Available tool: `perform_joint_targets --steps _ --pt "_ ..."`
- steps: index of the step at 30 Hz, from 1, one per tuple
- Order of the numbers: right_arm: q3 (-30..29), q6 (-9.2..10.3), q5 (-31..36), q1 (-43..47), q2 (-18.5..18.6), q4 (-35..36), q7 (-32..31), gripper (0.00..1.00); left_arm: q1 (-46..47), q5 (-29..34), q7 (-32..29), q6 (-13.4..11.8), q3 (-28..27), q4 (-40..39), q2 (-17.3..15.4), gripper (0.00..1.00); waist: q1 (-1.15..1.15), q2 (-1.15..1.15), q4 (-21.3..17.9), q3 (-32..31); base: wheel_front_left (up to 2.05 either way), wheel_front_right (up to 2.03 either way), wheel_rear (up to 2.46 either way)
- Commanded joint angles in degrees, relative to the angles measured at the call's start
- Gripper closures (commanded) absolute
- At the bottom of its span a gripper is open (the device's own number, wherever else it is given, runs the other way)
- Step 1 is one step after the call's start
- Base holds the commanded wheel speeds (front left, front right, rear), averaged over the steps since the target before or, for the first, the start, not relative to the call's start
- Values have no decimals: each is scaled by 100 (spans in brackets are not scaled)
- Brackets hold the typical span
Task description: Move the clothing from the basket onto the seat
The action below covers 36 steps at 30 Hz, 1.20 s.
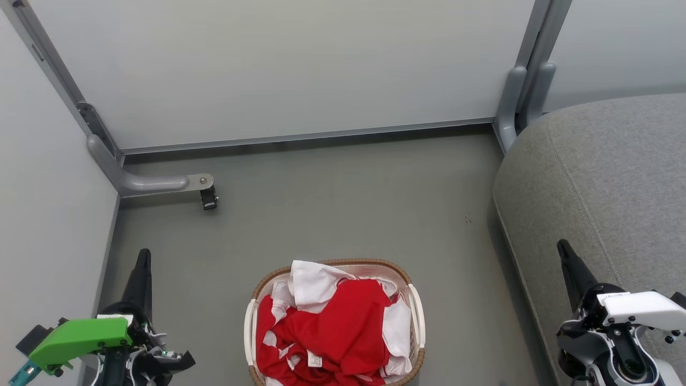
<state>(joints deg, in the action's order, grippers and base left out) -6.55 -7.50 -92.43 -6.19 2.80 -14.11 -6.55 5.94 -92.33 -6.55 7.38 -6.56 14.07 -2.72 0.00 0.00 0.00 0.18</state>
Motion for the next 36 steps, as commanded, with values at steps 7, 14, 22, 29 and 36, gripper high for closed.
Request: perform_joint_targets --steps 7,14,22,29,36 --pt "-3 2 5 1 19 20 -12 100 55 -19 -13 26 -3 -10 -31 100 0 0 0 0 0 0 0" --pt "-2 2 5 1 19 20 -12 100 55 -19 -13 26 -3 -10 -31 100 0 0 0 0 0 0 0" --pt "-2 2 5 1 19 20 -12 100 55 -19 -13 26 -3 -10 -31 100 0 0 0 0 0 0 0" --pt "-2 2 5 1 19 20 -12 100 55 -19 -13 26 -3 -11 -31 100 0 0 0 0 0 0 0" --pt "37 2 14 131 -65 -188 32 0 -154 11 36 -10 54 188 30 0 0 0 0 0 0 0 0"
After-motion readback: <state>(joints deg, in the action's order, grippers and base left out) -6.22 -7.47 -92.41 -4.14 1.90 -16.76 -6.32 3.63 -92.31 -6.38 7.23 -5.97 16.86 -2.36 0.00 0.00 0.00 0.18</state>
